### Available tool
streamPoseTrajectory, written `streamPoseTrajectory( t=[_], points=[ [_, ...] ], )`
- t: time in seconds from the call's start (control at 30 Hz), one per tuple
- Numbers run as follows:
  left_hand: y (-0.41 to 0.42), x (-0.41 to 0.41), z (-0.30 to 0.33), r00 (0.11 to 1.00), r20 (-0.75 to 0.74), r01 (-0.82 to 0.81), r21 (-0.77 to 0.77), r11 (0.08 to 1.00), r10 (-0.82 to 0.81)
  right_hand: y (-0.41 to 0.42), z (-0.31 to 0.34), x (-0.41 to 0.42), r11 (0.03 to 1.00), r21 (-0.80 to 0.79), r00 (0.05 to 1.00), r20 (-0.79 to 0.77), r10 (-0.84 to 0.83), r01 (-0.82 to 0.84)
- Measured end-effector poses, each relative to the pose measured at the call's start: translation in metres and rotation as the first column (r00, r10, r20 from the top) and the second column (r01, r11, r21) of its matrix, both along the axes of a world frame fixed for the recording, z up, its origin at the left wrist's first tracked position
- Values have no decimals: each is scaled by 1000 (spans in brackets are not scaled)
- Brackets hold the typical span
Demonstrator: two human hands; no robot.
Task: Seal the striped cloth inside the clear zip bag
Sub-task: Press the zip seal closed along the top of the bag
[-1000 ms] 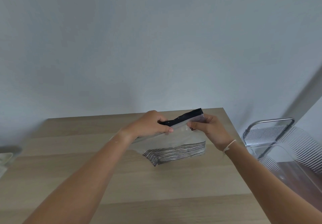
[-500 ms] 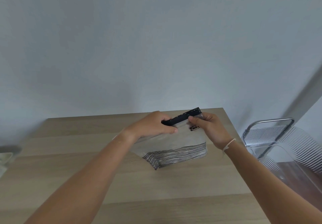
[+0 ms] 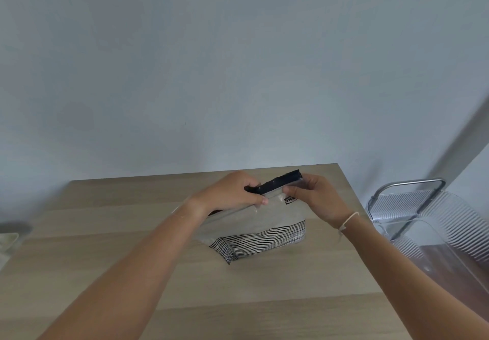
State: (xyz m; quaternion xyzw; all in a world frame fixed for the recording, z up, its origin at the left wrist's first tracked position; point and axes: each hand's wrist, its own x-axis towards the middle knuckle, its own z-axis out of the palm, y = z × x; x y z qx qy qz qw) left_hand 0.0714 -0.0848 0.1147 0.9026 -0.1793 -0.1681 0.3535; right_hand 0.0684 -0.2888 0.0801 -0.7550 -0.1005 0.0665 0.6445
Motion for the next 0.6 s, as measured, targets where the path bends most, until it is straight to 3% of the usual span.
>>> streamPoseTrajectory(
  t=[0.27,0.6],
  points=[
    [4,0,-6,1000,-9,3,42,999,-3,4,-4,2,1000,-27,996,85,4,-2],
    [29,3,-9,998,16,-61,94,994,59,-14,-12,10,997,-3,997,39,-73,73]
  ],
)
